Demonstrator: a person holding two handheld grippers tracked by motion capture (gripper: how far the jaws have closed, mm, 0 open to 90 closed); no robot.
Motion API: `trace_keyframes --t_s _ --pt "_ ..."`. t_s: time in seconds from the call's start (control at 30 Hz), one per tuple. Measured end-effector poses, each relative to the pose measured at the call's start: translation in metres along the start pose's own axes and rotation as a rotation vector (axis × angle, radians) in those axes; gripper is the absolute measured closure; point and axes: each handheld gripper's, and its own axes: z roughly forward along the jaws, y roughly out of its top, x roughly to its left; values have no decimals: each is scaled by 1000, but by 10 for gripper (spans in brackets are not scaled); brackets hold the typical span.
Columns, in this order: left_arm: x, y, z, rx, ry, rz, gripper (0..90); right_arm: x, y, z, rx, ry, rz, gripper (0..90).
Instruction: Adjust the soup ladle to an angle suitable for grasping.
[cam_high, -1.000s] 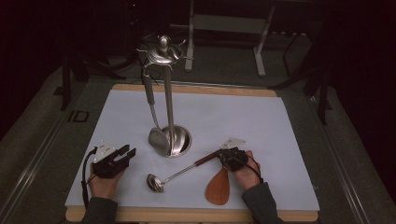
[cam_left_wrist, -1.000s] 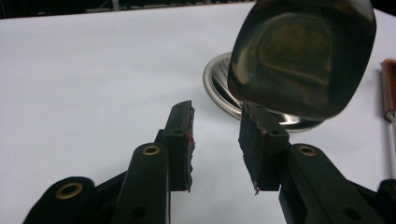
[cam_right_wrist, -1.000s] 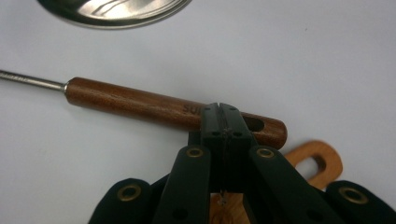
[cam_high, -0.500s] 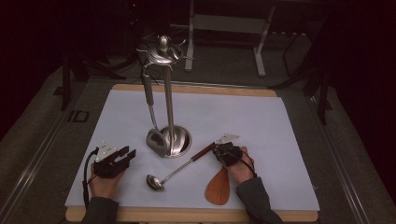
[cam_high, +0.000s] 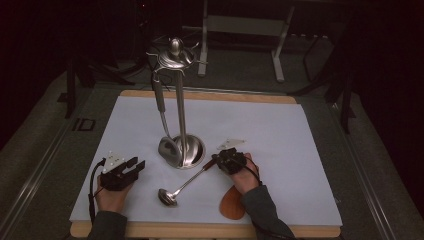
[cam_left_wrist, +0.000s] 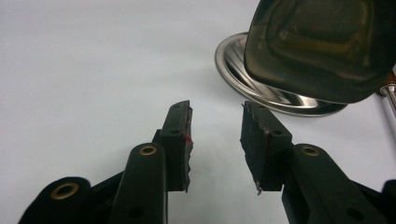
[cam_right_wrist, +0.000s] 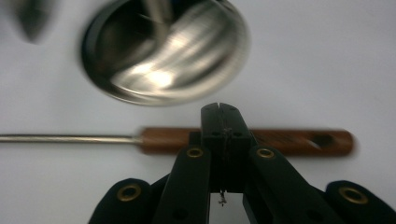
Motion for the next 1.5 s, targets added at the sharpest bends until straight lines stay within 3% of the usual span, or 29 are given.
trace_keyframes --t_s 0.23,0.43,0.6,0.93,1.03,1.17,1.33,1.5 --pt "0 0 1 4 -1 1 631 28 3 2 -6 59 -54 900" --pt "-1 0 0 5 -5 4 632 38 2 11 18 58 -78 900" --pt "-1 0 1 7 -4 3 632 37 0 12 26 53 -73 900" --pt "-1 0 1 8 -6 5 630 27 -3 10 66 -28 -91 900" --pt "-2 0 2 10 -6 3 630 16 -8 8 70 -46 -53 900" --pt "-2 0 3 17 -6 9 631 16 -8 4 54 -17 -34 900" --pt "-3 0 3 17 -7 12 630 39 2 7 25 39 -77 900" --pt "-2 0 2 13 -6 6 630 53 6 14 17 86 -72 900"
